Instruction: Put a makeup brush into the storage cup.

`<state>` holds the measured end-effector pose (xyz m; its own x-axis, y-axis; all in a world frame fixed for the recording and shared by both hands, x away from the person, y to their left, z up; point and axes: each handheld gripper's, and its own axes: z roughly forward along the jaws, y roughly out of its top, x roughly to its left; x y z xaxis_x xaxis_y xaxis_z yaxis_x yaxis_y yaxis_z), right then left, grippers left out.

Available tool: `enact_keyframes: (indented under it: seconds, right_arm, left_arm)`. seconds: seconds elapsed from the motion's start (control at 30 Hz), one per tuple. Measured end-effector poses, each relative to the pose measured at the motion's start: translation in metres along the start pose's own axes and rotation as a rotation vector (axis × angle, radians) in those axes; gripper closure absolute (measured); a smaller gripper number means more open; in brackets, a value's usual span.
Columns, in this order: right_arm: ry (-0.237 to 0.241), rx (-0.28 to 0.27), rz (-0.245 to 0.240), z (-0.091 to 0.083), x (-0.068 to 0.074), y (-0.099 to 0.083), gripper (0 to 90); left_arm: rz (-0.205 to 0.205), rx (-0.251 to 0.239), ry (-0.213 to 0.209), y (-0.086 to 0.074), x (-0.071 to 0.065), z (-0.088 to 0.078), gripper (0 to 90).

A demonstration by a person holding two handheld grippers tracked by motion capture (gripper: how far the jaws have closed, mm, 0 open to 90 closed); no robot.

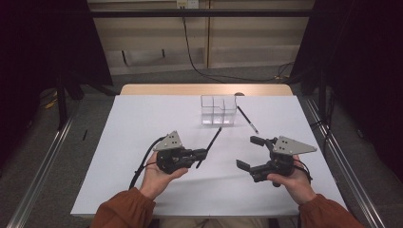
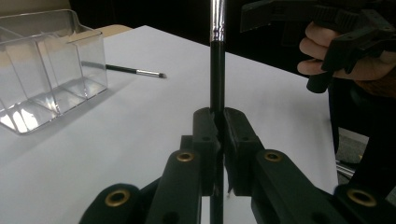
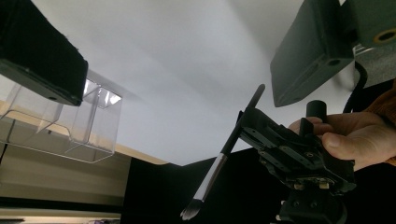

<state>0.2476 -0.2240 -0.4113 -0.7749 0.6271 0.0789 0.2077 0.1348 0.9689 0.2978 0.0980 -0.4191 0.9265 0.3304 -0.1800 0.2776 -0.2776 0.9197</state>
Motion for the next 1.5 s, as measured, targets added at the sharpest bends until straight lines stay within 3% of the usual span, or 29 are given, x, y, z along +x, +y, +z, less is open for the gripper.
enact_keyframes:
  seconds: [0.4, 0.53, 0.67, 0.83, 1.0, 1.5]
  right_arm:
    - [0.026, 0.003, 0.007, 0.021, 0.001, 0.014, 2.0]
    - [0.044, 0.006, 0.005, 0.026, 0.0, 0.016, 7.5]
    - [0.046, -0.006, -0.02, 0.031, -0.002, 0.016, 18.5]
    - [0.057, -0.01, 0.0, 0.032, -0.005, 0.017, 26.5]
    - [0.07, 0.024, 0.022, 0.033, -0.009, 0.013, 34.1]
    - [0.115, 0.02, 0.058, 0.039, -0.008, 0.008, 54.7]
  left_arm:
    - [0.008, -0.016, -0.019, 0.009, -0.001, 0.01, 84.1]
    - [0.008, -0.005, -0.023, 0.008, 0.001, 0.016, 84.1]
    - [0.008, -0.008, -0.028, 0.007, 0.0, 0.021, 84.1]
    - [0.024, -0.01, -0.032, 0.006, -0.003, 0.026, 84.2]
    - [0.025, -0.003, -0.048, 0.003, -0.008, 0.031, 84.1]
    - [0.029, 0.001, -0.053, 0.002, -0.01, 0.035, 84.2]
